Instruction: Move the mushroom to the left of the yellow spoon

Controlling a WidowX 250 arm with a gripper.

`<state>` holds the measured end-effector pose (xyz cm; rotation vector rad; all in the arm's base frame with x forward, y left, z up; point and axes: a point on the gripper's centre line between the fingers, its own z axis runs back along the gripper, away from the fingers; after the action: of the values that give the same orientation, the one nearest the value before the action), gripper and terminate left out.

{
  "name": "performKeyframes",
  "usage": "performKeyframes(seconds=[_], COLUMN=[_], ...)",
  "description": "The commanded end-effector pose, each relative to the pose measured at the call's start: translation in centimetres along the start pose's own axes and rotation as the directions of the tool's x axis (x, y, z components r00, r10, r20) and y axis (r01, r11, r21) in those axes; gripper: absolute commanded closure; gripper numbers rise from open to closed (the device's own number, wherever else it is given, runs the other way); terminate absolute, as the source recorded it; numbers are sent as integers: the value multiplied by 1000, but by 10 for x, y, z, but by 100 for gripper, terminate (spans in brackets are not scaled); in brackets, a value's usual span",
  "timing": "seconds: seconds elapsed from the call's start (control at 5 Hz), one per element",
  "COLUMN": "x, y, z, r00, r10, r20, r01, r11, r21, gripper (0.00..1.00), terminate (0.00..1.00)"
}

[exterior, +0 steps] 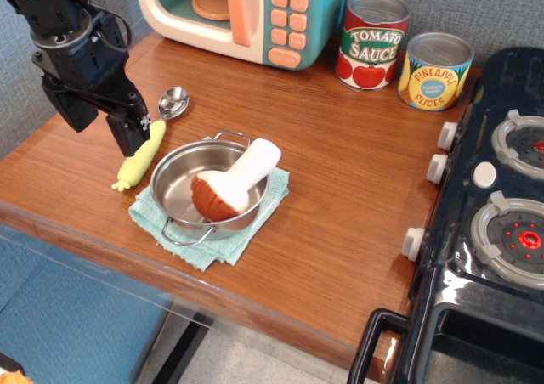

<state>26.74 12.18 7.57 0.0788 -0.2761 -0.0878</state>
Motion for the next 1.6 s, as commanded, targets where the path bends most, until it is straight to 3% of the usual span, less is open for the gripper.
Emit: performKeyframes(seconds=[0.0,0.2,0.8,1.0,1.4], x=[0,10,80,87,78], y=[0,-14,-96,-114,-119], z=[0,5,27,21,-9], r00=[1000,999,964,950,945], r10=[0,-42,-255,-307,-324], r20=[0,13,69,51,-42], r01=[0,42,260,310,317], r11=[1000,999,962,946,939], r21=[0,-13,-83,-91,-133], gripper=[0,0,0,0,0], terminate=[0,0,0,0,0])
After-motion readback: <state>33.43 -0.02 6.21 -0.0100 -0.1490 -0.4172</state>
